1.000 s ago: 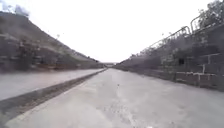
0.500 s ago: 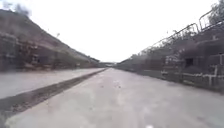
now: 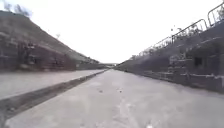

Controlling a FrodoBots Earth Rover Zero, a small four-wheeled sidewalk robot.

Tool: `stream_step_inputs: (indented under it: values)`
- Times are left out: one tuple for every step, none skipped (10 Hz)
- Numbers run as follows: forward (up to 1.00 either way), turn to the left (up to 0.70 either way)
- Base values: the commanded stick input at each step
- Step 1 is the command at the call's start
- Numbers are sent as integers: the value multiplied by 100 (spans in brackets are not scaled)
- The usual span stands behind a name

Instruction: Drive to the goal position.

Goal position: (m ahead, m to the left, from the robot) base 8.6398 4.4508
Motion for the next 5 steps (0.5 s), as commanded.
stream_step_inputs:
  values:
    - [70,0]
    - [70,0]
    - [70,0]
    - [70,0]
    - [70,0]
